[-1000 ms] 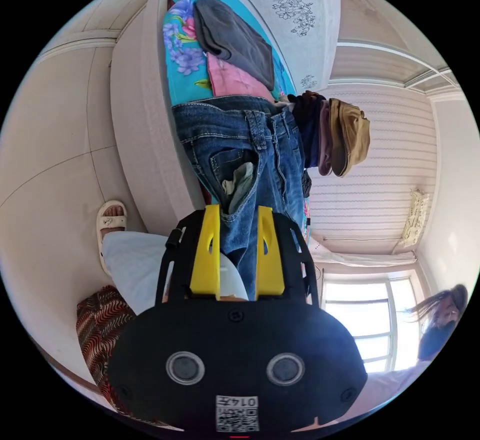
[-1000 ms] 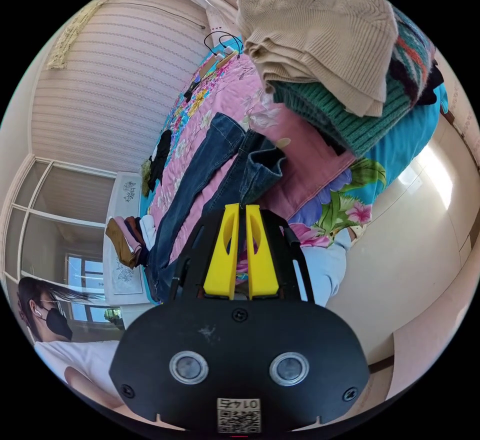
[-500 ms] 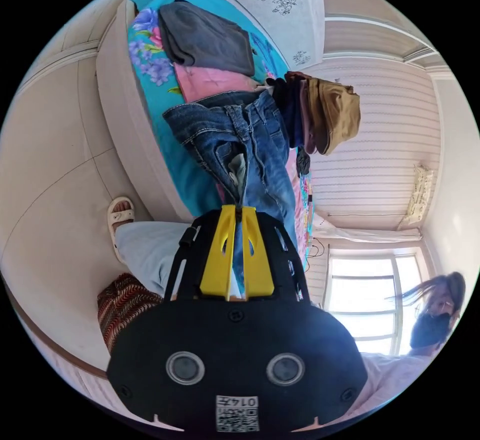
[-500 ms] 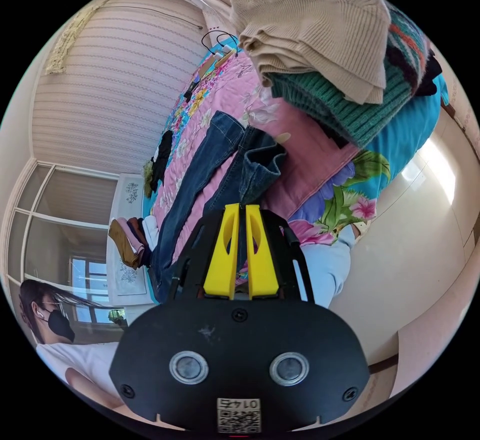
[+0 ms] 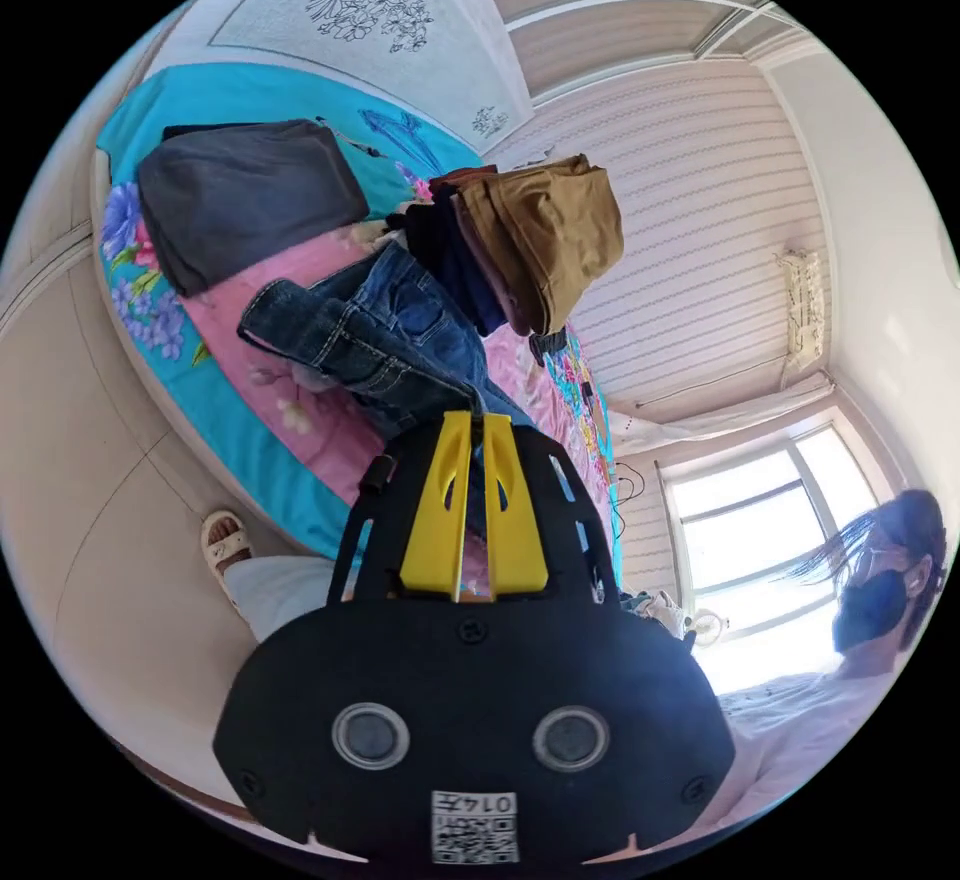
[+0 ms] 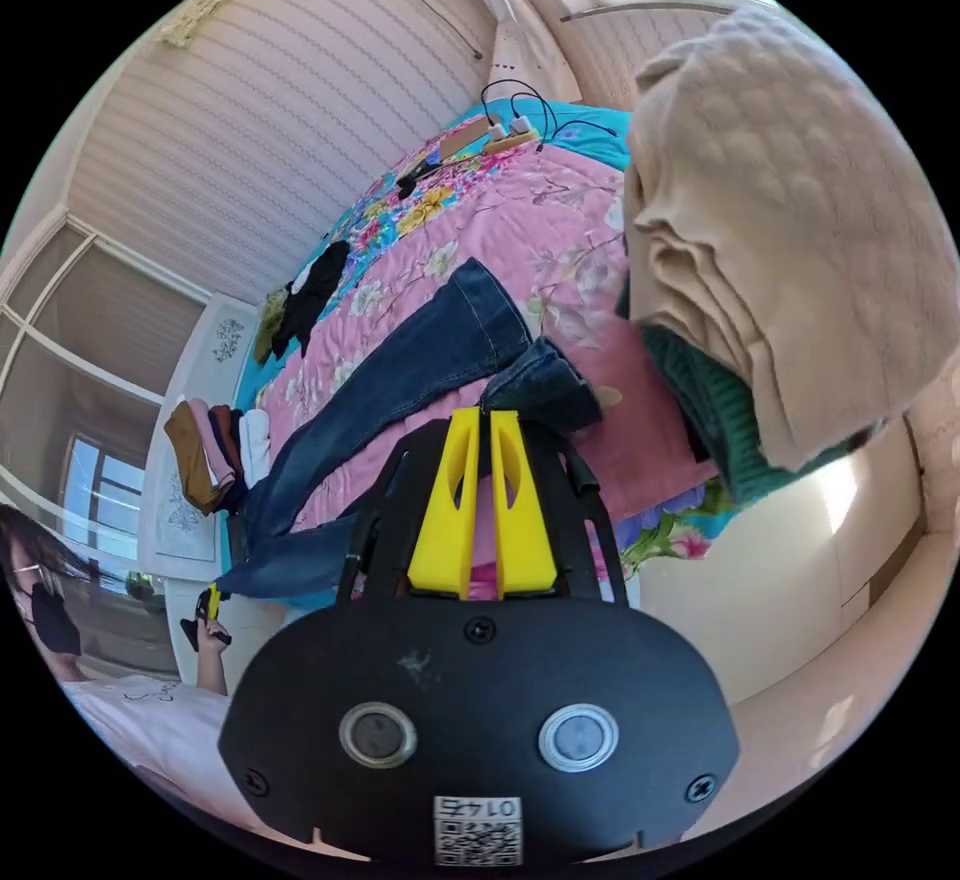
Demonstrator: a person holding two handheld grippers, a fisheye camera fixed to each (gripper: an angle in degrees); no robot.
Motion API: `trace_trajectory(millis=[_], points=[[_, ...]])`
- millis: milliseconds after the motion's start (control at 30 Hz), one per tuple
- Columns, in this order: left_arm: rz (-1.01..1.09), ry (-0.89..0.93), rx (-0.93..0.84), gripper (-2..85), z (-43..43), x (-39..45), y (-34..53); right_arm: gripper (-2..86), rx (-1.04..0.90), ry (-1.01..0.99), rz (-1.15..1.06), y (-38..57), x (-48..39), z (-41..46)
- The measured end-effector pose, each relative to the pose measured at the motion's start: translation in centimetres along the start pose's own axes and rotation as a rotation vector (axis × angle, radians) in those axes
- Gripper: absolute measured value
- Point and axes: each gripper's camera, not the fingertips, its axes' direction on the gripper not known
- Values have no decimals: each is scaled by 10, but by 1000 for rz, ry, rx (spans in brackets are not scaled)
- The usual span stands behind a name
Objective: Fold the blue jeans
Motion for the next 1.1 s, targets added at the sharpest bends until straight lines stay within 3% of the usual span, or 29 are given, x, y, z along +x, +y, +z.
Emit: trace_trajectory(millis=[133,233,367,433,600,733,933,1000,1100], points=[[72,-60,-3,-7,32,30,-40,9,-39,81,-90,-69,-36,19],[85,-77,6,-5,79,56,-80,11,-57,52,-31,-121,-42,45],[59,-222,52,9,131,64,-107,20,-20,-140,126,-177,-37,91],[-32,-189,74,43,149,54,-113,29,29,-208,172,-185,-34,108],[-37,-56,153,65,127,41,-102,57,48,-225,192,-173,-8,129],[41,-188,80,66,97,32,-72,63,131,-271,166,-118,27,116],[-123,-216,127,131,71,-14,-14,93,152,-345,429,-41,81,139],[-180,-185,82,136,83,-24,-6,99,176,-385,453,-41,83,151],[-223,-120,192,144,94,-22,-1,113,226,-426,463,-56,76,167]])
